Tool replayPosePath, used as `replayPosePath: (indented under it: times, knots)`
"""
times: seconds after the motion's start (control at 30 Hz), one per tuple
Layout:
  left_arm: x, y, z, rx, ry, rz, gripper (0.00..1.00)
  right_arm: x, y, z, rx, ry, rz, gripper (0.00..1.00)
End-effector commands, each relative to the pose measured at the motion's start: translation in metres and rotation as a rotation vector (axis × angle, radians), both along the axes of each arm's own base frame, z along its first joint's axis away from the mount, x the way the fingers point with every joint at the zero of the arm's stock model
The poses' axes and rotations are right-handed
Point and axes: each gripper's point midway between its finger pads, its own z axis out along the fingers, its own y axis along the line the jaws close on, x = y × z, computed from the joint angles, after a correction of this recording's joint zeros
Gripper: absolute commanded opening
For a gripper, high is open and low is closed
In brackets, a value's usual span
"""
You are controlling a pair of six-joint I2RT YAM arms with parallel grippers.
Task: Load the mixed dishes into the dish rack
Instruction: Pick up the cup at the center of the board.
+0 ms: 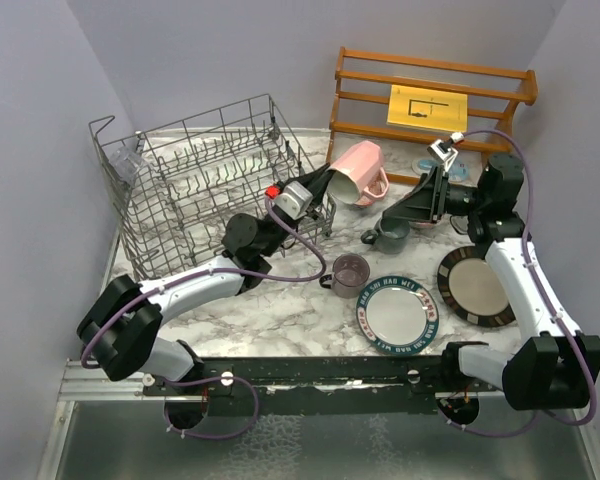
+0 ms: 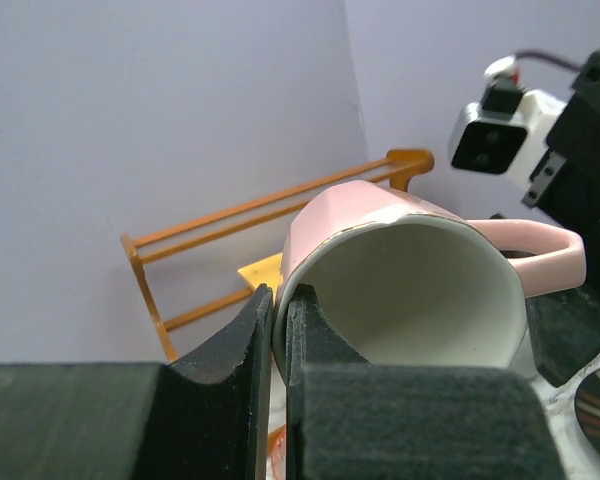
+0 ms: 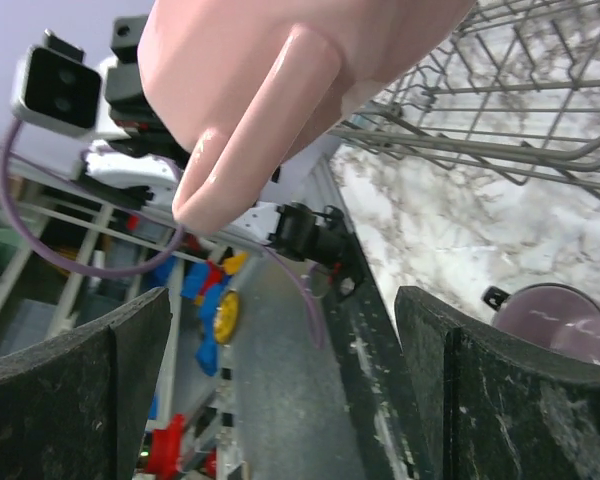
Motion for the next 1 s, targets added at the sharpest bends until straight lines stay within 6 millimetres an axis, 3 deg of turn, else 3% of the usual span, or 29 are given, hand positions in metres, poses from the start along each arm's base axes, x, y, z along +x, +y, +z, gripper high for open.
replayPosePath:
  times: [0.0,0.27,0.43,0.63,0.77,0.97]
  knots:
    - [-0.030,-0.001,0.058,-0.140,-0.215,-0.049,0.00,-0.005,0.001,0.017,0.074,0.122,0.062,0.91]
    - [-0.040,-0.016,0.055,-0.125,-0.258,-0.085,0.00,-0.004,0.001,0.021,0.092,0.176,0.076,0.87]
    - [-0.047,-0.028,0.053,-0.109,-0.275,-0.130,0.00,0.002,0.002,0.016,0.097,0.228,0.068,0.78]
    - [-0.050,-0.036,0.046,-0.073,-0.300,-0.151,0.00,0.002,0.002,0.013,0.099,0.253,0.061,0.54]
    - [-0.050,-0.037,0.044,-0.058,-0.305,-0.151,0.00,0.002,0.002,0.010,0.102,0.268,0.054,0.27]
    - [-0.052,-0.041,0.041,-0.040,-0.303,-0.169,0.00,0.000,0.002,0.008,0.103,0.261,0.059,0.01]
